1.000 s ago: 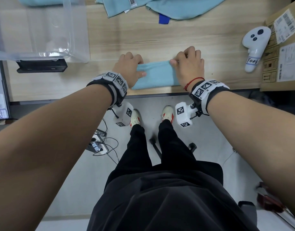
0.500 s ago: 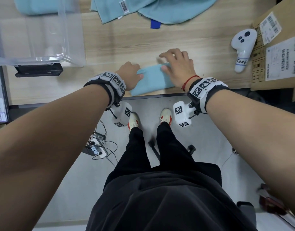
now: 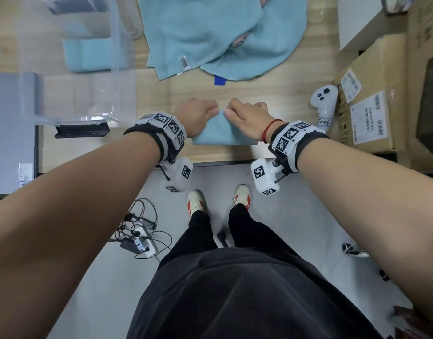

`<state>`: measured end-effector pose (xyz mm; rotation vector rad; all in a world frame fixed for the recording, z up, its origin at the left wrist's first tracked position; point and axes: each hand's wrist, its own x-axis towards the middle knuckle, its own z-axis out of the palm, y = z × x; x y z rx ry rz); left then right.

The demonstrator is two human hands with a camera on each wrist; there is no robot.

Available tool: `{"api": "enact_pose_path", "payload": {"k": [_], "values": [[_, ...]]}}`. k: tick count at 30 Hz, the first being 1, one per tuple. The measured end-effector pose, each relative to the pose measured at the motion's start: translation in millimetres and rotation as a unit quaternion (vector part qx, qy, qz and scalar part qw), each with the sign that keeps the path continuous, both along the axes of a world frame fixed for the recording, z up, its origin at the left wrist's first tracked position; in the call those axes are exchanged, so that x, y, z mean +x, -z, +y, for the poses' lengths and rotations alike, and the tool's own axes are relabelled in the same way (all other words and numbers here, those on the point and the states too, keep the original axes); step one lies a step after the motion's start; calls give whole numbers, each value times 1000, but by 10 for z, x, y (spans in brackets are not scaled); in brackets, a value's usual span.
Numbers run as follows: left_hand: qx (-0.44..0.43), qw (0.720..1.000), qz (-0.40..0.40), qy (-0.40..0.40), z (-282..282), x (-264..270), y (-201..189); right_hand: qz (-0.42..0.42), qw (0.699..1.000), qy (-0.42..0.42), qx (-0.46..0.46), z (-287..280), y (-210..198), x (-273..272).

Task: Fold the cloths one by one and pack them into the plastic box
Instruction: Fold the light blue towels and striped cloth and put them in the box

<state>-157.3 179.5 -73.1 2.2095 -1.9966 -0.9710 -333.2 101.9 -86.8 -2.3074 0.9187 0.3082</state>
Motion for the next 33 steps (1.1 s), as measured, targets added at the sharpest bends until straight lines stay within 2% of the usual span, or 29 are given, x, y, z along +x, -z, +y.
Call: {"api": "enact_pose_path", "payload": {"k": [6,10,17,26,33], "values": [[-32,998,-43,-39,-144,157,-446,6,999,-2,-32,-296,-350,-74],[-53,995,-55,-70,-201,210,-703,-22,1000,8,-8,-470,-546,-79],[-34,990,-82,-110,-55,427,-1070,-53,998,-16,-23,-625,-914,174],[-44,980,-104,-162,264,1147,-1297,-106,993,-35,-36,-529,-1187,1026],[-56,977,-131,-160,322,2079,-1401,-108,992,-42,-45,-488,-1208,1993]]}}
